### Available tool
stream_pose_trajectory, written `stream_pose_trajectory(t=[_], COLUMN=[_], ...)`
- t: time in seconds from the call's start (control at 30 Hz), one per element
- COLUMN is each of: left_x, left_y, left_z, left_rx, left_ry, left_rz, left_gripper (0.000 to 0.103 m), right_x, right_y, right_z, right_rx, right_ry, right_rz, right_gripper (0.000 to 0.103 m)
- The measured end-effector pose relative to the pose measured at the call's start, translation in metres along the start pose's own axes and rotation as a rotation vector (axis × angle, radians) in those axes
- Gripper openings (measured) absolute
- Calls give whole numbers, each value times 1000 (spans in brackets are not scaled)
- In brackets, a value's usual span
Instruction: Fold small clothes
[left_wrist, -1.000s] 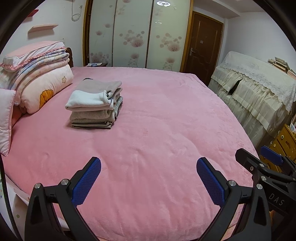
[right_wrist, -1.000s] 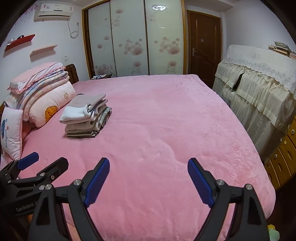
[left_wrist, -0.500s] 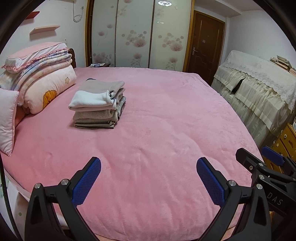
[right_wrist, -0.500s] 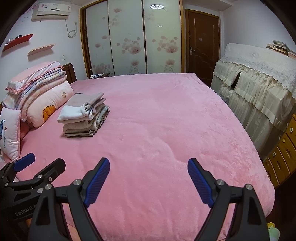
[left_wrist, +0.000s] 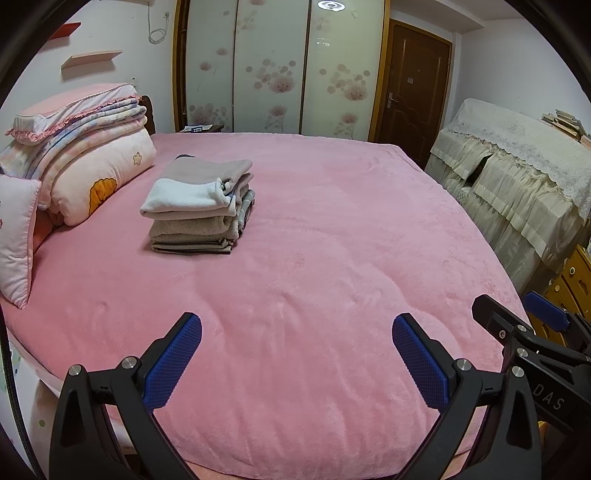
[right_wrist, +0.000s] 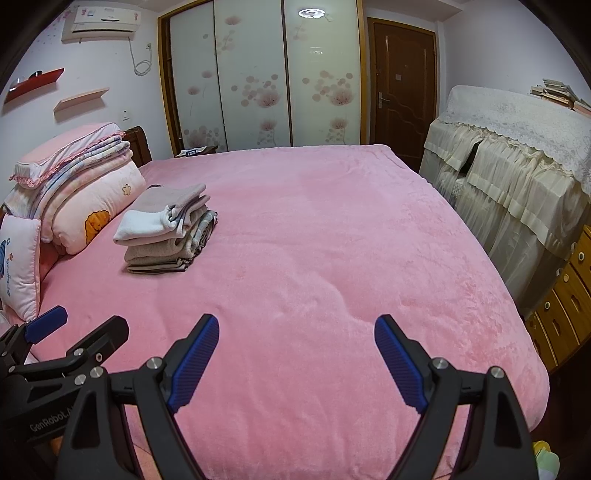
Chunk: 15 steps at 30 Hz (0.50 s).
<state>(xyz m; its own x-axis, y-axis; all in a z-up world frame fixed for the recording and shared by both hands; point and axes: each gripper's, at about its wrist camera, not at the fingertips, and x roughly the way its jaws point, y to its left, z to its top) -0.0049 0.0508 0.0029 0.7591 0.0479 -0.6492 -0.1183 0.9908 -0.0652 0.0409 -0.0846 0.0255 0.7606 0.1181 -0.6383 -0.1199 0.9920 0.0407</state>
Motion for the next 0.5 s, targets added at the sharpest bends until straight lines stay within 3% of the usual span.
stream_pose_trajectory(t=[0.5], left_x=[1], left_y=[3], left_z=[-3], left_rx=[-24], left_ry=[12], left_rz=[-10], left_gripper=[103], right_x=[0], right_y=[-3], right_z=[-3], right_rx=[5], right_ry=[0], right_rz=[-1], right_gripper=[87])
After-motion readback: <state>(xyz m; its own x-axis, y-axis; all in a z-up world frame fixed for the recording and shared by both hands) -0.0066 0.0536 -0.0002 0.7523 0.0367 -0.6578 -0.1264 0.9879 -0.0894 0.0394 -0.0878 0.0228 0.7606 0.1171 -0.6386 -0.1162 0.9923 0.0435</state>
